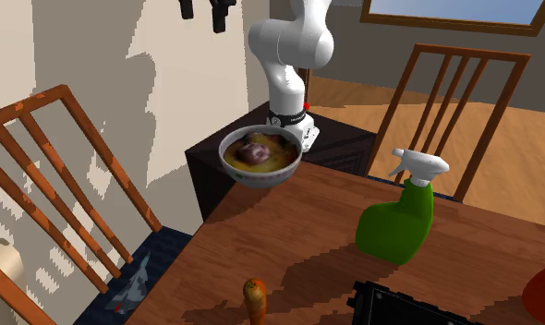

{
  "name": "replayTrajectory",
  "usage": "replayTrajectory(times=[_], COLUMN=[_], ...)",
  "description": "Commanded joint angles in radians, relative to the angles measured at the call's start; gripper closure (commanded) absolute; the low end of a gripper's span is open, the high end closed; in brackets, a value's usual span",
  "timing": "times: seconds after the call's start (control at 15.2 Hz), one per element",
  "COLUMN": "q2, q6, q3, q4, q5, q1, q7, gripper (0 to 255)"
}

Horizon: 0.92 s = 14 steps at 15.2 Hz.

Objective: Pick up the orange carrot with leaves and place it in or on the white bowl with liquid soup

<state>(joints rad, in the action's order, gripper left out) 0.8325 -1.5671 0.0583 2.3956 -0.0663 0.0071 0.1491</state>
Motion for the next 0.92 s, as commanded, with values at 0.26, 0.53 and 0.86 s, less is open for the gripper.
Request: replayTrajectory(times=[0.26, 0.53, 0.86], q2=[-0.069, -0.158, -0.291], q6=[-0.123, -0.247, -0.397], q3=[0.048, 0.098, 0.163], q4=[0.032, 0.044, 0.029], q5=[0.043, 0.078, 0.105], q1=[0.024, 0.044, 0.063], q7=[0.053, 0.104, 0.167], gripper=[0, 0, 0])
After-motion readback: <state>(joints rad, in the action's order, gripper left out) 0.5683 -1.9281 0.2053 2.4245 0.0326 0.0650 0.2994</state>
